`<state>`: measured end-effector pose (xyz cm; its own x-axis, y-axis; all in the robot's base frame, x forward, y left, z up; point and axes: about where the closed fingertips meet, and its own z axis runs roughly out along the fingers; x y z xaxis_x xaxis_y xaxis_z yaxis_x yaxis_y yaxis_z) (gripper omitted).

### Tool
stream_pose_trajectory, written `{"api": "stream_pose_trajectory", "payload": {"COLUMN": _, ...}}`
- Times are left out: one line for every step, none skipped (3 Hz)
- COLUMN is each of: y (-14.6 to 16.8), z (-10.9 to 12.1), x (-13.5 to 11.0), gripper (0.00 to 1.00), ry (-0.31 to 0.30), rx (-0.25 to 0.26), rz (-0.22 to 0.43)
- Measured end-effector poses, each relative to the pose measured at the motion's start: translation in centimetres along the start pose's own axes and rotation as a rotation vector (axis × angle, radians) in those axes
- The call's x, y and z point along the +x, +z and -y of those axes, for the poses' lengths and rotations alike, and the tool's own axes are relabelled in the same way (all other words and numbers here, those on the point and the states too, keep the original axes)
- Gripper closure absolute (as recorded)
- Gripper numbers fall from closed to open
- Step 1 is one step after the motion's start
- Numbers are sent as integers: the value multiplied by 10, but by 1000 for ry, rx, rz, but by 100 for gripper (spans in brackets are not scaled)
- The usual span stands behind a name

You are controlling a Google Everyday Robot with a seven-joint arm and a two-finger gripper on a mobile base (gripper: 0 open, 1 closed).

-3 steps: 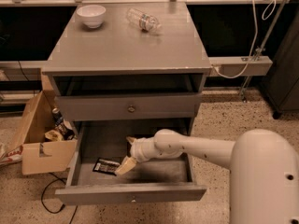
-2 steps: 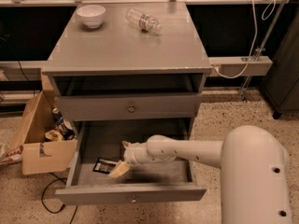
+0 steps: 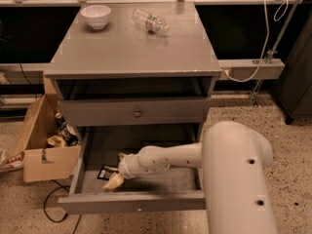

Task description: Pick rxbar chocolate from middle drawer and place on counter

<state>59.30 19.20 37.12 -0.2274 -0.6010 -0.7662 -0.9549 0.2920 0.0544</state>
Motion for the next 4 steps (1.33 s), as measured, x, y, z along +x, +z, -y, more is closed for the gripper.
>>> {"api": "stream_pose_trajectory", "payload": {"y": 19, "z": -2, "x": 9, "gripper": 4, "ry": 21, "rx": -26, "rz": -29}}
{"api": "stream_pose_trajectory", "payload": {"y": 22, "z": -2, "x": 10, "gripper": 27, "ry": 23, "rx": -30, "rz": -42}}
{"api": "stream_pose_trajectory", "payload": {"y": 22, "z": -2, "x": 14, "gripper": 50, "ry": 14, "rx": -2, "rz": -61}}
{"api": "stream_pose_trajectory", "payload": {"y": 19, "z": -3, "x": 11, "gripper": 73, "ry": 14, "rx": 0, "rz": -63}}
